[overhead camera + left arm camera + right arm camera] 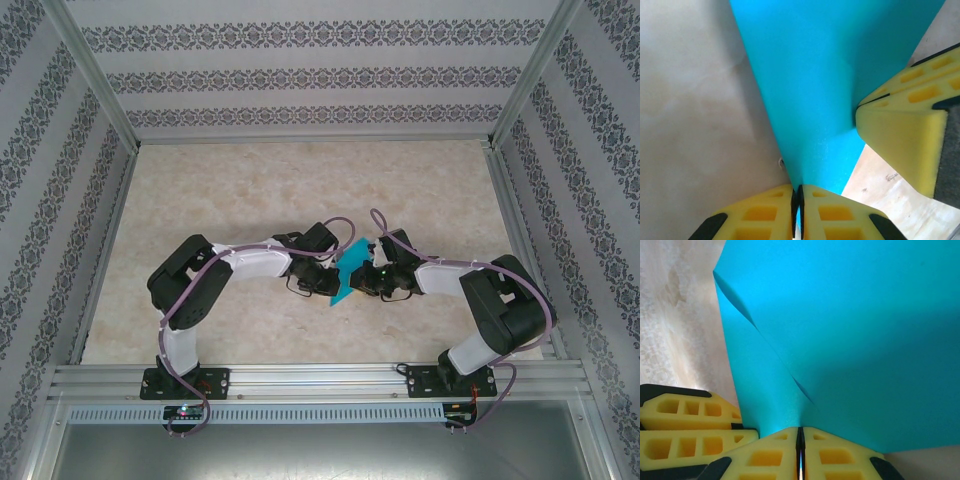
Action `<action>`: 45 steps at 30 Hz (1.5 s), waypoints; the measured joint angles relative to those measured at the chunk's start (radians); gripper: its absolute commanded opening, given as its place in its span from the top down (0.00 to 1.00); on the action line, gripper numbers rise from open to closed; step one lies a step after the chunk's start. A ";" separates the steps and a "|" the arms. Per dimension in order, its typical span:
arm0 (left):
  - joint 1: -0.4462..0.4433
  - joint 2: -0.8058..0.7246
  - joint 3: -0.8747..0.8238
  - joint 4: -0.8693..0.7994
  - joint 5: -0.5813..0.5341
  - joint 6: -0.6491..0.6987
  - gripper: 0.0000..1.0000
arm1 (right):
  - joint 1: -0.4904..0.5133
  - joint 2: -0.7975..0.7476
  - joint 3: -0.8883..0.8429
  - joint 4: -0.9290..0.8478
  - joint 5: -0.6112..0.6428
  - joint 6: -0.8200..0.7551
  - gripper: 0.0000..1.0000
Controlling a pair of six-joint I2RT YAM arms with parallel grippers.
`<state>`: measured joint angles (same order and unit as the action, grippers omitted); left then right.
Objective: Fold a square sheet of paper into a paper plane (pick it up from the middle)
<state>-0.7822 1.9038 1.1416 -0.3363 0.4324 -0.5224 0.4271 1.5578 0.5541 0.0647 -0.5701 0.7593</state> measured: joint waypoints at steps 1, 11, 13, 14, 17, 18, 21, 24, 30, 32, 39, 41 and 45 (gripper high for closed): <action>-0.003 0.000 0.005 -0.006 -0.008 0.005 0.86 | 0.000 0.001 0.000 0.000 0.000 0.000 0.89; -0.051 0.003 0.033 -0.048 -0.105 0.071 0.86 | -0.003 0.001 0.000 0.008 -0.004 0.000 0.89; -0.061 0.003 0.038 -0.055 -0.127 0.083 0.86 | -0.007 0.001 -0.001 0.018 -0.009 0.004 0.89; -0.066 0.003 0.041 -0.060 -0.137 0.089 0.86 | -0.011 0.001 -0.003 0.024 -0.014 0.005 0.89; -0.083 0.003 0.050 -0.074 -0.178 0.106 0.86 | -0.018 -0.003 -0.016 0.057 -0.031 0.027 0.89; -0.089 0.003 0.051 -0.076 -0.187 0.113 0.86 | -0.020 -0.005 -0.023 0.067 -0.037 0.035 0.89; -0.105 0.003 0.054 -0.080 -0.217 0.127 0.86 | -0.026 -0.011 -0.039 0.080 -0.047 0.053 0.89; -0.112 0.003 0.055 -0.083 -0.234 0.135 0.86 | -0.030 -0.012 -0.043 0.079 -0.046 0.056 0.90; -0.129 0.003 0.056 -0.084 -0.274 0.159 0.86 | -0.039 -0.011 -0.050 0.078 -0.044 0.056 0.90; -0.135 0.003 0.056 -0.084 -0.287 0.169 0.86 | -0.039 -0.011 -0.053 0.078 -0.041 0.056 0.91; -0.161 -0.003 0.056 -0.087 -0.330 0.193 0.86 | -0.039 -0.006 -0.055 0.085 -0.043 0.056 0.92; -0.166 -0.004 0.056 -0.087 -0.336 0.202 0.86 | -0.039 -0.005 -0.060 0.097 -0.047 0.056 0.92; -0.179 -0.013 0.056 -0.086 -0.342 0.213 0.86 | -0.039 -0.005 -0.074 0.129 -0.053 0.066 0.92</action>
<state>-0.9611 1.8912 1.1980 -0.4225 0.0902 -0.3092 0.3878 1.5532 0.4797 0.1936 -0.6235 0.8257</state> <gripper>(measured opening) 0.138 0.083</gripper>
